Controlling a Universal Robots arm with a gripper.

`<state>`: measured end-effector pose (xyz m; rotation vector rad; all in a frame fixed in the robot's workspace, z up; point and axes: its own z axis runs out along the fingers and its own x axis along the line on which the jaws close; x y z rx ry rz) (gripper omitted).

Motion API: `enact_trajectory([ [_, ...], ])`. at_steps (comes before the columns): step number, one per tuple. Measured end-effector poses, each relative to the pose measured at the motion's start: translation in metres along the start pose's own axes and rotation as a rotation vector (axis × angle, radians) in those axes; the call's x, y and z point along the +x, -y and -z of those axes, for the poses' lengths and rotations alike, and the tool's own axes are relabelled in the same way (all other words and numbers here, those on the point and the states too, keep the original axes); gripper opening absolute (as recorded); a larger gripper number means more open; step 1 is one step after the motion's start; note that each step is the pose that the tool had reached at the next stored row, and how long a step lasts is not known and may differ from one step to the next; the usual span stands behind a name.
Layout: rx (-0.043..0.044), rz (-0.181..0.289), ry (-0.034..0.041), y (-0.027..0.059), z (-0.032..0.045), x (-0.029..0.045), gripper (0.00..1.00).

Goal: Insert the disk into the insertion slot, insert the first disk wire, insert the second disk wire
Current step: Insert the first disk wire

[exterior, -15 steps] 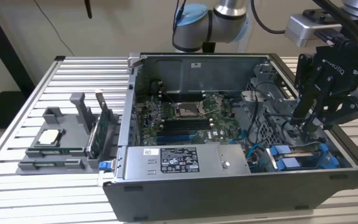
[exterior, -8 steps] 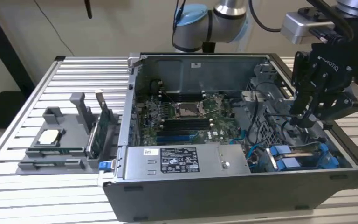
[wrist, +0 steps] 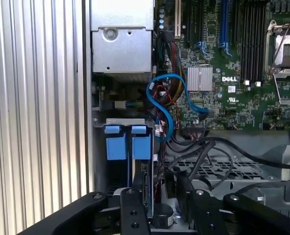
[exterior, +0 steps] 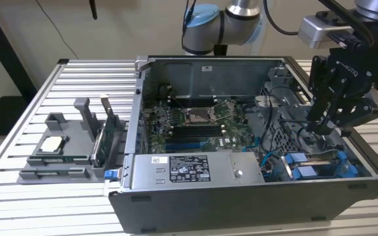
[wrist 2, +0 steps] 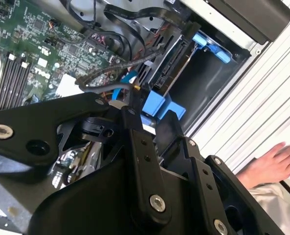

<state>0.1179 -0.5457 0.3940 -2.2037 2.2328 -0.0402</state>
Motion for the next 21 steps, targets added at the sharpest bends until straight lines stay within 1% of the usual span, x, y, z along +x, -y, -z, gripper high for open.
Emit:
enact_trajectory([
  [6, 0.0000, 0.000, 0.0004, 0.0001, -0.0026, 0.0000, 0.40],
  [8, 0.0000, 0.000, 0.0019, 0.0001, -0.0028, 0.0000, 0.40],
  [10, 0.0000, 0.000, 0.0024, 0.0001, -0.0029, 0.0000, 0.38],
  [11, 0.0000, 0.000, 0.0025, 0.0001, -0.0029, -0.0001, 0.31],
  [12, 0.0000, 0.000, 0.0025, 0.0001, -0.0029, 0.0000, 0.31],
  [13, -0.0001, 0.000, 0.0057, 0.0001, -0.0030, 0.0001, 0.31],
  [14, -0.0001, 0.000, 0.0122, 0.0000, -0.0031, 0.0001, 0.31],
  [16, -0.0004, 0.000, 0.0308, 0.0001, -0.0031, 0.0000, 0.31],
  [17, -0.0005, 0.000, 0.0427, 0.0001, -0.0031, 0.0000, 0.31],
  [18, -0.0007, -0.001, 0.0521, 0.0001, -0.0032, 0.0000, 0.31],
  [19, -0.0011, 0.000, 0.0563, 0.0003, -0.0032, 0.0001, 0.31],
  [21, -0.0025, 0.002, 0.0581, 0.0008, -0.0033, 0.0009, 0.31],
])
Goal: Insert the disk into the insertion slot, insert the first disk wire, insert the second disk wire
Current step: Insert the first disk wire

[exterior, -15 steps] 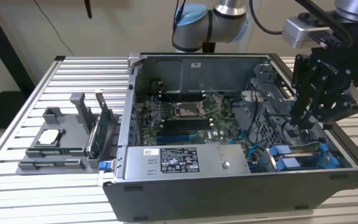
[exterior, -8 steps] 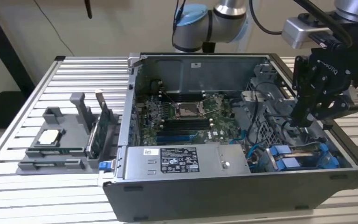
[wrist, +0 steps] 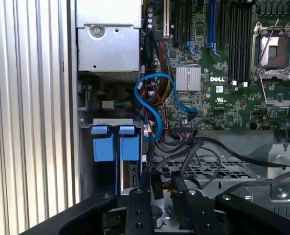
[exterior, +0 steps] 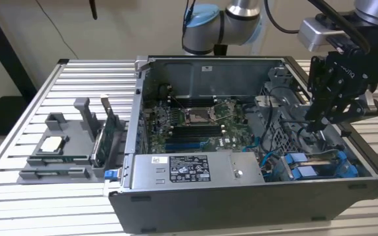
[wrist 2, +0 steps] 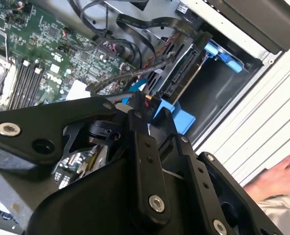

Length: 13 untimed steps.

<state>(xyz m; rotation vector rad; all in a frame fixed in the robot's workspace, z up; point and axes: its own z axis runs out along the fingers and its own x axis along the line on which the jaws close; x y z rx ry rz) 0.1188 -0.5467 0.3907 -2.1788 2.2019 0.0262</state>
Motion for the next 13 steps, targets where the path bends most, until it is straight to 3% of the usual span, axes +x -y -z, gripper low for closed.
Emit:
enact_trajectory([
  [10, -0.0039, 0.032, 0.0029, 0.0005, -0.0017, 0.0032, 0.31],
  [13, -0.0040, 0.036, 0.0199, 0.0005, -0.0024, 0.0033, 0.31],
])
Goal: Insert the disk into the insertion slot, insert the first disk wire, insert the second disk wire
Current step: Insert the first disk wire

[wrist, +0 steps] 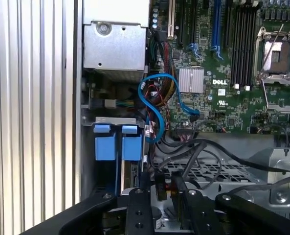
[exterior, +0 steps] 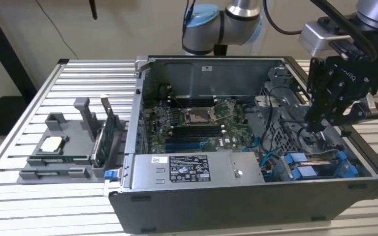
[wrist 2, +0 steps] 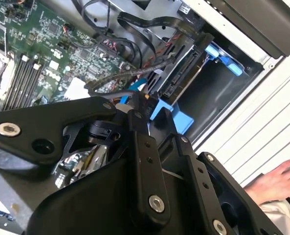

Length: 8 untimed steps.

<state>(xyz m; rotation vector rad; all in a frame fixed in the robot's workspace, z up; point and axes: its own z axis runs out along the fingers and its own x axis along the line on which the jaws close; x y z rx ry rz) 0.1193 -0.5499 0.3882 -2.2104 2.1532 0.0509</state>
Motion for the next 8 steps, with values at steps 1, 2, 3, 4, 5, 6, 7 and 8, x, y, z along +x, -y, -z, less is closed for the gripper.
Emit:
enact_trajectory([
  [1, 0.0001, 0.001, 0.0052, 0.0000, -0.0002, 0.0000, 0.31],
  [2, 0.0002, 0.001, 0.0097, 0.0000, -0.0003, 0.0001, 0.31],
  [3, 0.0002, 0.002, 0.0121, 0.0000, -0.0003, 0.0001, 0.31],
  [4, 0.0002, 0.002, 0.0130, 0.0000, -0.0003, 0.0000, 0.29],
  [5, 0.0002, 0.002, 0.0130, 0.0000, -0.0003, 0.0000, 0.29],
  [6, 0.0002, 0.002, 0.0132, 0.0000, -0.0004, 0.0000, 0.29],
  [7, 0.0002, 0.002, 0.0133, 0.0000, -0.0004, 0.0001, 0.22],
  [8, 0.0002, 0.002, 0.0133, 0.0000, -0.0004, 0.0001, 0.22],
])
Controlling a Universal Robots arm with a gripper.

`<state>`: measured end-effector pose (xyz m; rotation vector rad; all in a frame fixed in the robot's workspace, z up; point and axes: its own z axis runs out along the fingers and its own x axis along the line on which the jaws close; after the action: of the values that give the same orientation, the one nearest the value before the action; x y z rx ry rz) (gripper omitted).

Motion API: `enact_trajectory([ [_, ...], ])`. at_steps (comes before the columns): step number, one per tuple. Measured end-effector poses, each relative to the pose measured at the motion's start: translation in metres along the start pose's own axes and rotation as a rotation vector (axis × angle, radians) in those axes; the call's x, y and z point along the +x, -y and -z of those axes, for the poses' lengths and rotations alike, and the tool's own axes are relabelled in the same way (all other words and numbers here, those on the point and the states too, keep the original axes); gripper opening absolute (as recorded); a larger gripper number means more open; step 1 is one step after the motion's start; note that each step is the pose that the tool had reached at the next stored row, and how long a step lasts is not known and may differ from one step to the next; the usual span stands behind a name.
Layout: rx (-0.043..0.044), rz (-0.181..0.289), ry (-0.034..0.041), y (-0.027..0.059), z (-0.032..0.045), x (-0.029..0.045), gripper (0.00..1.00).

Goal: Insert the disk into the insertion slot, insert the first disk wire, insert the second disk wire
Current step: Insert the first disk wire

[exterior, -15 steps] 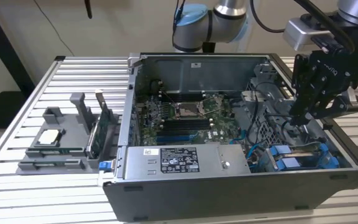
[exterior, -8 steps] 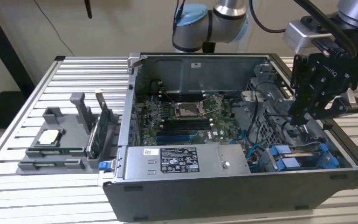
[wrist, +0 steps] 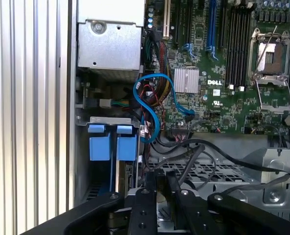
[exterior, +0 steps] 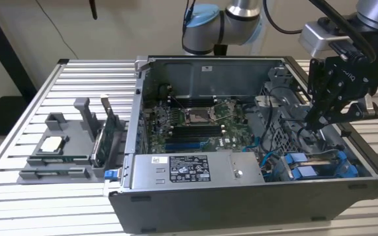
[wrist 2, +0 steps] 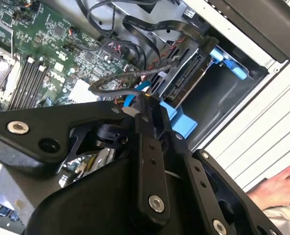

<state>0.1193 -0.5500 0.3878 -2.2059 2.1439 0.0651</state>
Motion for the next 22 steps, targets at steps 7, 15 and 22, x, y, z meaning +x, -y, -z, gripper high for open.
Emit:
enact_trajectory([
  [7, 0.0000, 0.000, -0.0002, 0.0000, 0.0000, 0.0000, 0.20],
  [15, 0.0000, 0.000, -0.0005, 0.0002, -0.0002, 0.0001, 0.19],
  [22, -0.0008, 0.000, -0.0025, 0.0036, -0.0011, 0.0048, 0.19],
])
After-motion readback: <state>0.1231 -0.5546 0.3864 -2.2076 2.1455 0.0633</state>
